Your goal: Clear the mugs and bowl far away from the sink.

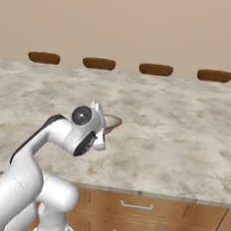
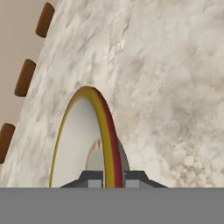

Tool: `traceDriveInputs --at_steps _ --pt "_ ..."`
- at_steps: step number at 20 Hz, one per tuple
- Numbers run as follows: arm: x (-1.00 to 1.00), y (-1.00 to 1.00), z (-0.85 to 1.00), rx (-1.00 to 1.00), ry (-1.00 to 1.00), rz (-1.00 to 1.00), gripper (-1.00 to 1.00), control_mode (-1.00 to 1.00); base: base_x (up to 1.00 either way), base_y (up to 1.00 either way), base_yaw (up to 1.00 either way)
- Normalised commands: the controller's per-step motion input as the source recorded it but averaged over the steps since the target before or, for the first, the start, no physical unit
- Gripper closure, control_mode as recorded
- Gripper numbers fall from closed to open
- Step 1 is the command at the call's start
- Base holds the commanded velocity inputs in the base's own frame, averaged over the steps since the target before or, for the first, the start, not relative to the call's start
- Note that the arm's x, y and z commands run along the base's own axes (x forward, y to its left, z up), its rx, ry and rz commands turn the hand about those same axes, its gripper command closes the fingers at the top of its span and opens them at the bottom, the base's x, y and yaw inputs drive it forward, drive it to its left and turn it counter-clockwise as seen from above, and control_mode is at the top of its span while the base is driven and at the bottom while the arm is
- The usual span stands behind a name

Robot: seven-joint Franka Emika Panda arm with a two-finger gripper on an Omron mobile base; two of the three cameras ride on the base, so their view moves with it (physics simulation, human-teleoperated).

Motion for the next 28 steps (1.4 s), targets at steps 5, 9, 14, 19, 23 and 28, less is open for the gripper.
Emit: traceDriveInputs --at_steps 5,9,14,19,23,28 --pt "0.36 0.00 -0.57 0.00 0.00 0.00 1.00 -1.00 0.00 0.00 0.00" --pt "0.34 0.00 -0.60 0.00 0.00 0.00 1.00 -1.00 0.00 0.00 0.00" --pt "0.33 0.00 -0.64 0.00 0.00 0.00 1.00 -1.00 0.00 0.00 0.00" --pt "0.24 0.00 -0.66 0.00 0.00 0.00 1.00 -1.00 0.00 0.00 0.00" --pt "0.16 0.00 -0.66 0.00 0.00 0.00 1.00 -1.00 0.00 0.00 0.00" --pt "0.18 0.00 -0.67 0.00 0.00 0.00 1.00 -1.00 0.00 0.00 0.00"
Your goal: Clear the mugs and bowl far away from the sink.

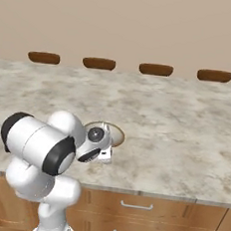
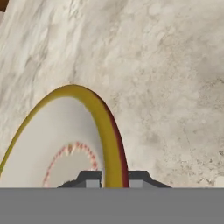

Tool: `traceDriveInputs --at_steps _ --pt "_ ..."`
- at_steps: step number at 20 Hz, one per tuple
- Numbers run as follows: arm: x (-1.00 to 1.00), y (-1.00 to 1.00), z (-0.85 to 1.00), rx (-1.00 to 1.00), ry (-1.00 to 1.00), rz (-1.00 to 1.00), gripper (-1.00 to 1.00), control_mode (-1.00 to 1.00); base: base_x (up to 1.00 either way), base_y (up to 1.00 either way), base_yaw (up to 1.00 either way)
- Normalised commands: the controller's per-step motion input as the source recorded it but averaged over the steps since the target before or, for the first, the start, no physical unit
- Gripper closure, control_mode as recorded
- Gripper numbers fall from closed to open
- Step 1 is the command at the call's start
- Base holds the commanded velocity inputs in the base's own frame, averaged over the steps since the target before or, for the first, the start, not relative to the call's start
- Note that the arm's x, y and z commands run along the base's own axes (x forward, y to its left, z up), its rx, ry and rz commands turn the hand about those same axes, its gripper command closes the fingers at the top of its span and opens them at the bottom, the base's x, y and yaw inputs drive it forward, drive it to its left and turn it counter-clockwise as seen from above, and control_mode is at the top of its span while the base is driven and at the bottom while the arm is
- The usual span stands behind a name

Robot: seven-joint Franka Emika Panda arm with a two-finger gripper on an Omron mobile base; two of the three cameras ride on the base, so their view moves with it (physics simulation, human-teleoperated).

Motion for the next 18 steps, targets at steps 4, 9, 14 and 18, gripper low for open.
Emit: traceDriveInputs --at_steps 4,9,14,18 --pt "0.09 0.00 -0.18 0.00 -0.01 0.00 -1.00 -1.00 0.00 0.00 0.00" --pt "-0.09 -0.01 0.56 0.03 -0.08 0.00 -1.00 -1.00 0.00 0.00 0.00" --pt "-0.13 0.00 0.94 0.01 -0.06 0.00 -1.00 -1.00 0.00 0.00 0.00" --pt "-0.01 0.00 1.00 0.00 0.00 -0.02 -1.00 -1.00 0.00 0.00 0.00"
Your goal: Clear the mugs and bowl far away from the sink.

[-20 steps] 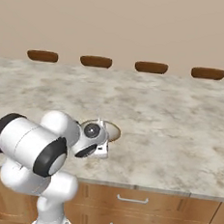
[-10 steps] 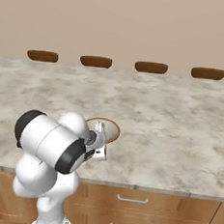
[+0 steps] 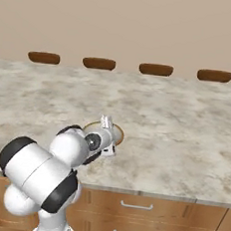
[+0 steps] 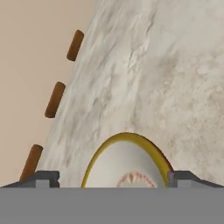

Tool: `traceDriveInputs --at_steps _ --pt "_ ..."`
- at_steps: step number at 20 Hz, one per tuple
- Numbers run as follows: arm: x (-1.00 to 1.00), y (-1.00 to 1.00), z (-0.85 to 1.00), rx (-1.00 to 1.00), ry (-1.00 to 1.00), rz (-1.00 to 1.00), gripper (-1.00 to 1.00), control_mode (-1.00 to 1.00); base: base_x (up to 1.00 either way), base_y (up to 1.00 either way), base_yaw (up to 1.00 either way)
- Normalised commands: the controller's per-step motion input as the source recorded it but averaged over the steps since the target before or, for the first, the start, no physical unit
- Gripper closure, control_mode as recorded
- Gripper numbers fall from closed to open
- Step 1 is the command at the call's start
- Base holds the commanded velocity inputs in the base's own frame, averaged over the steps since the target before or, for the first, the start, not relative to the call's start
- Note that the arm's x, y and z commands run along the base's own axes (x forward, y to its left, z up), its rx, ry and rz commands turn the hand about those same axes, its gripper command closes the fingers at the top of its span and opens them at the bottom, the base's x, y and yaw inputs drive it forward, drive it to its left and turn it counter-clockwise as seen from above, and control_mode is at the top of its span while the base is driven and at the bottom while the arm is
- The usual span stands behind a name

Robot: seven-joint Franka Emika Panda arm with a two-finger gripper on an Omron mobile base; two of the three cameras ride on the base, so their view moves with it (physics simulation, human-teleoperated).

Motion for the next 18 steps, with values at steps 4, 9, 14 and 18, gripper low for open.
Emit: traceDriveInputs --at_steps 4,9,14,18 --pt "0.00 0.00 1.00 0.00 0.02 -0.05 -1.00 -1.00 0.00 0.00 0.00" --pt "0.00 -0.01 1.00 0.00 0.16 -0.09 -1.00 -1.00 0.00 0.00 0.00" --pt "-0.04 -0.08 1.00 0.00 0.24 -0.07 -1.00 -1.00 0.00 0.00 0.00" --pt "-0.47 -0.07 0.99 0.00 0.24 -0.01 -1.00 -1.00 0.00 0.00 0.00"
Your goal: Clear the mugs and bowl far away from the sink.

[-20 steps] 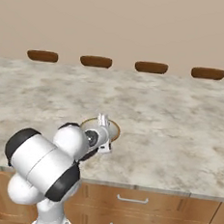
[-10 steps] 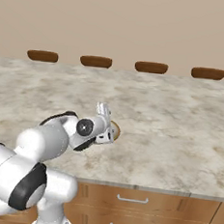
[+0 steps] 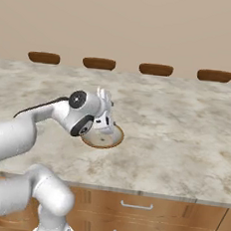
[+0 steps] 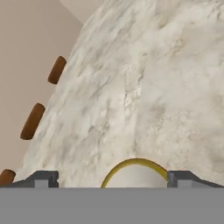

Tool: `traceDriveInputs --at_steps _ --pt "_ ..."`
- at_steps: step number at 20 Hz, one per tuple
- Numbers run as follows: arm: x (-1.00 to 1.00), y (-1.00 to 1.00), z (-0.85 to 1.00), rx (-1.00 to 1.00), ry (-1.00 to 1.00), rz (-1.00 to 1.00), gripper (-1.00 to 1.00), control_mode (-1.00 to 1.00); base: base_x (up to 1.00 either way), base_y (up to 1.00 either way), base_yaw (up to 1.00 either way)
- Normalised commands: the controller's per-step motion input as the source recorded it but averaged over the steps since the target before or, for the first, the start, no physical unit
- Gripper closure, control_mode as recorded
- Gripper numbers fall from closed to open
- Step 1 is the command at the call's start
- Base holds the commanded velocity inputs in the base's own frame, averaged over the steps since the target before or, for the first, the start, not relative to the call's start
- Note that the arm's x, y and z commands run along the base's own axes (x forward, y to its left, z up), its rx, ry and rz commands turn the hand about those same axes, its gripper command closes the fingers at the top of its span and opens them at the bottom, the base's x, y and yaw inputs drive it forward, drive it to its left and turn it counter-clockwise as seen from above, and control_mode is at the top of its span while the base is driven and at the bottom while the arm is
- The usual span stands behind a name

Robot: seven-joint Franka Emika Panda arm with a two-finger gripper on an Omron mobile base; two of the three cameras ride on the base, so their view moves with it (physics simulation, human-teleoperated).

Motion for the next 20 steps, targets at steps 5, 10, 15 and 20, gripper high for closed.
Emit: traceDriveInputs --at_steps 5,10,15,20 --pt "-0.81 -0.04 0.51 0.00 -0.03 0.00 -1.00 -1.00 0.00 0.00 0.00" --pt "-0.92 0.00 0.04 0.00 -0.18 0.00 -1.00 -1.00 0.00 0.00 0.00" --pt "-0.87 0.17 0.33 0.00 0.00 0.00 -1.00 -1.00 0.00 0.00 0.00" --pt "-0.86 0.13 0.98 0.00 0.10 0.00 -1.00 -1.00 0.00 0.00 0.00"
